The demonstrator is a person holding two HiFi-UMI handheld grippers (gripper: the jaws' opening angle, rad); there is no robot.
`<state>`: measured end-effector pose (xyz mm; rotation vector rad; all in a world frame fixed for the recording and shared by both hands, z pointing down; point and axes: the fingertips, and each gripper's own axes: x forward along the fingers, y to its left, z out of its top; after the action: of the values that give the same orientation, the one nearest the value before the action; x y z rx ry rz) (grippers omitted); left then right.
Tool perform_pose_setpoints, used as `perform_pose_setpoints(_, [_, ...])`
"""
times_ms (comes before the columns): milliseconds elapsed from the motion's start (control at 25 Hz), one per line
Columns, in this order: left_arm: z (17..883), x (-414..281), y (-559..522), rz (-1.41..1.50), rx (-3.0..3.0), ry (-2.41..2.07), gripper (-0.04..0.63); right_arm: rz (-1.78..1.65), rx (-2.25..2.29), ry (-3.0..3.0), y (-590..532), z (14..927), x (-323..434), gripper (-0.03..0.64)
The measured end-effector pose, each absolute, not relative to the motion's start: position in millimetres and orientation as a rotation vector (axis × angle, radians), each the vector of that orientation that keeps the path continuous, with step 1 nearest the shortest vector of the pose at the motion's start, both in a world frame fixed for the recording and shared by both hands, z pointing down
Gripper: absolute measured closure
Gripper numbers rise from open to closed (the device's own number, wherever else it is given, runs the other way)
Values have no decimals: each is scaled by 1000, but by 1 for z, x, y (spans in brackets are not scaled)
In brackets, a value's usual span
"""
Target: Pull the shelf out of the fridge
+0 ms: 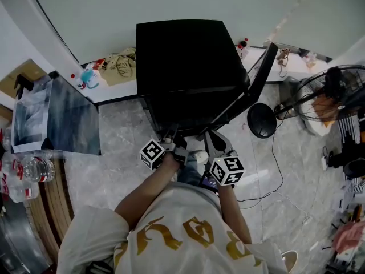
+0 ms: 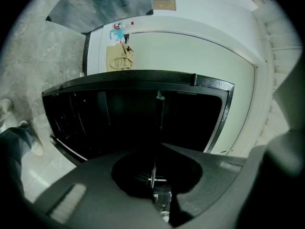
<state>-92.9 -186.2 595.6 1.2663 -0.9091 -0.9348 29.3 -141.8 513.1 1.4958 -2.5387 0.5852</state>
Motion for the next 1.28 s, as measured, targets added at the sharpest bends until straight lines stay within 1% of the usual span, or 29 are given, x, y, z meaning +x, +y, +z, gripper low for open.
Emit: perform_pose_setpoints(1280, [597, -93, -186, -927, 1245, -883, 572, 596, 1425, -2551, -143, 517, 14, 594])
